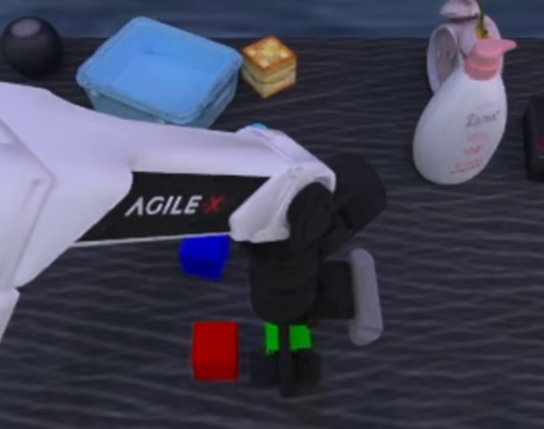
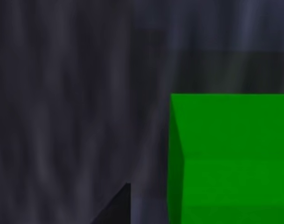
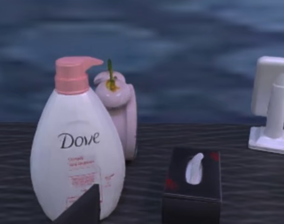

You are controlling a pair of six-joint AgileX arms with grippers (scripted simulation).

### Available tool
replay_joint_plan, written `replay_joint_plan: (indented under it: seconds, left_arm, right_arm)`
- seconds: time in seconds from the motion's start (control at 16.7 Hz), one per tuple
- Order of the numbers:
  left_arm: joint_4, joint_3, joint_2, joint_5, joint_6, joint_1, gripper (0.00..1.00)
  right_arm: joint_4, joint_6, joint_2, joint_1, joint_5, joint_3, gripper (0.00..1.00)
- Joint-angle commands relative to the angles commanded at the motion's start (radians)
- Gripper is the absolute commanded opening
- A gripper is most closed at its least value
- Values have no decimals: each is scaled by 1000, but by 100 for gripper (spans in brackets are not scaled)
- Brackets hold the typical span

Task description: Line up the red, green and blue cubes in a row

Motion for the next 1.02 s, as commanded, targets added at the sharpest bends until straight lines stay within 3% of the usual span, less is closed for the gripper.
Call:
replay_joint_plan:
  seconds: [0.6, 1.02]
  left_arm:
    - [-17, 15, -5, 0, 2, 1, 100]
    - [-246, 160, -84, 0, -3, 18, 100]
  right_arm:
    - [0, 0, 0, 0, 0, 0, 100]
    - [0, 0, 0, 0, 0, 0, 100]
